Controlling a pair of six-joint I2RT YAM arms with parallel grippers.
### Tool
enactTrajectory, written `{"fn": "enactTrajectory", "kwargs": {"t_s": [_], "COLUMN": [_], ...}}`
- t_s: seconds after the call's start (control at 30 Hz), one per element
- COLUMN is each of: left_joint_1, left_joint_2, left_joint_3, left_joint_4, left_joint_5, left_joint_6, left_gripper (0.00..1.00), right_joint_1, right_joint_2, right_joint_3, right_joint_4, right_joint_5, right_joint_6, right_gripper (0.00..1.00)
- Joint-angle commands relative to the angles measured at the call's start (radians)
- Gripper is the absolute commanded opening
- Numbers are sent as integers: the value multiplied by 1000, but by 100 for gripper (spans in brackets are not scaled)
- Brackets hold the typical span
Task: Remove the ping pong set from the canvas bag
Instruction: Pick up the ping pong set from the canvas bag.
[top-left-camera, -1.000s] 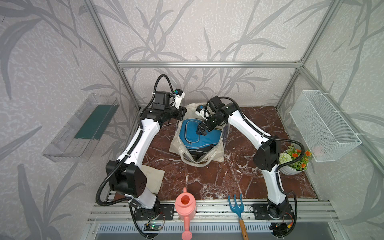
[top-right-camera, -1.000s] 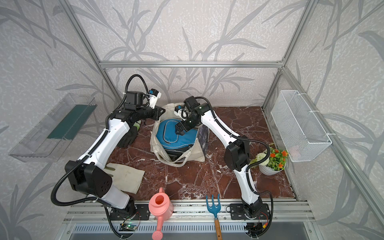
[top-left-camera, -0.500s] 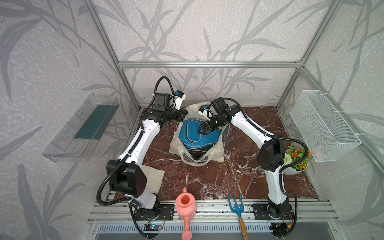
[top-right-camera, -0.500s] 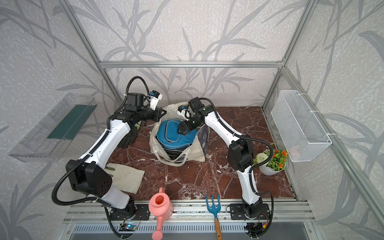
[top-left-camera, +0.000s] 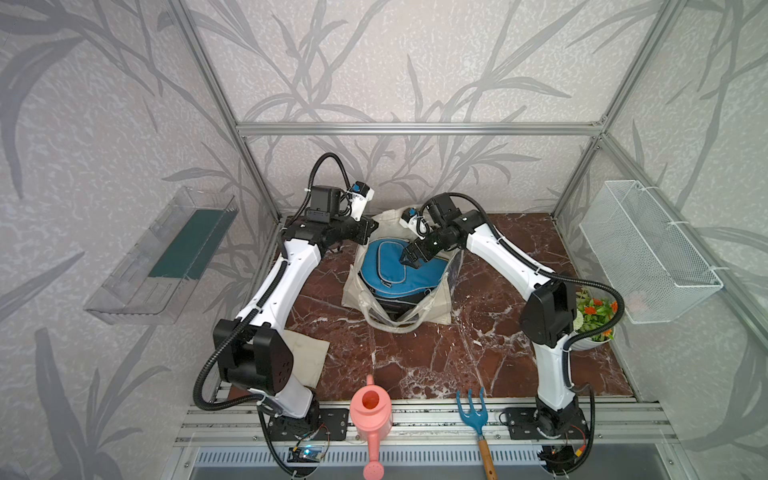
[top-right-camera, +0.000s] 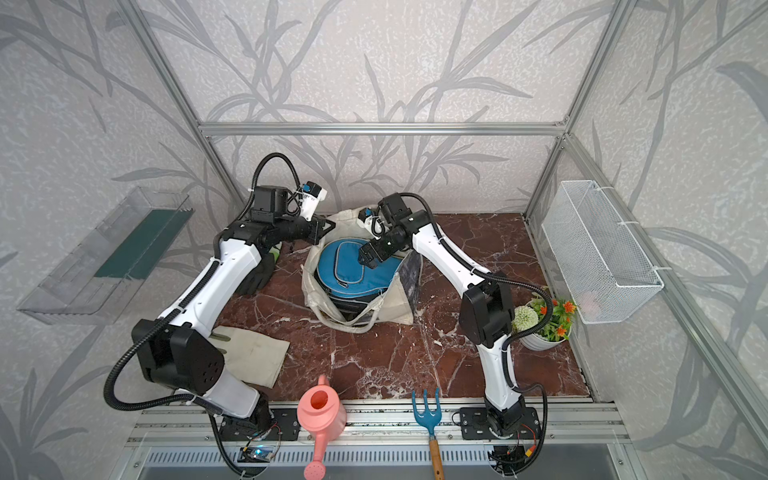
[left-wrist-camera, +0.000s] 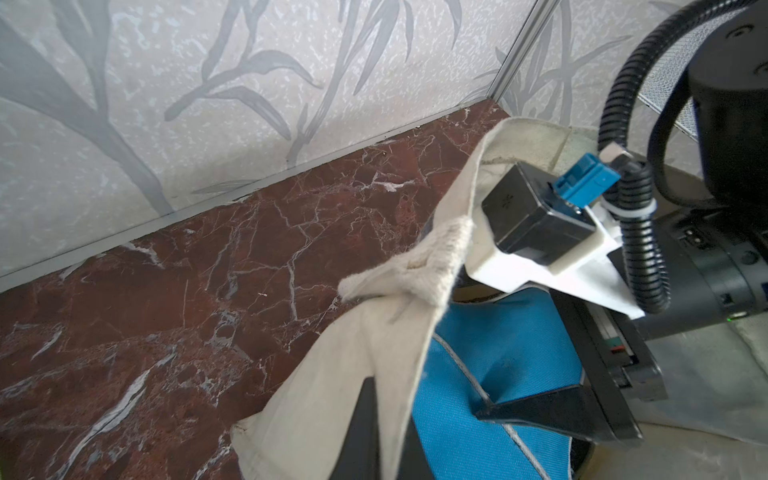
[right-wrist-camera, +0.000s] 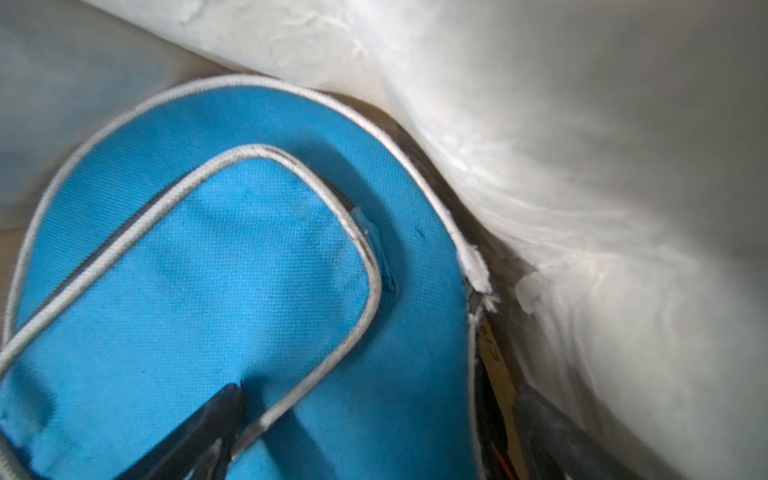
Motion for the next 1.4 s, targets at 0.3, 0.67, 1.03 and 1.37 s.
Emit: {"fn": "enactTrajectory", "kwargs": {"t_s": [0.3,0.67,1.03,1.37], "left_joint_1": [-9,-10,-9,-9], "left_joint_2": [-15,2,-14,-38], "left_joint_3": [40,47,36,46], "left_joint_4": [64,68,63,12], "left_joint_5": [187,211,198,41], "left_joint_6": [57,58,63,49], "left_gripper": [0,0,0,0], "right_joint_1": [-90,-90,-89,-70], "right_joint_2": [50,49,4,-115], "right_joint_3": [23,-57,-22,37], "right_joint_4": [-23,-90,-113,-174], "right_joint_5": [-188,-461,-526,-370], "right_joint_6": [80,27,12,14], "right_gripper": [99,94,24,0]}}
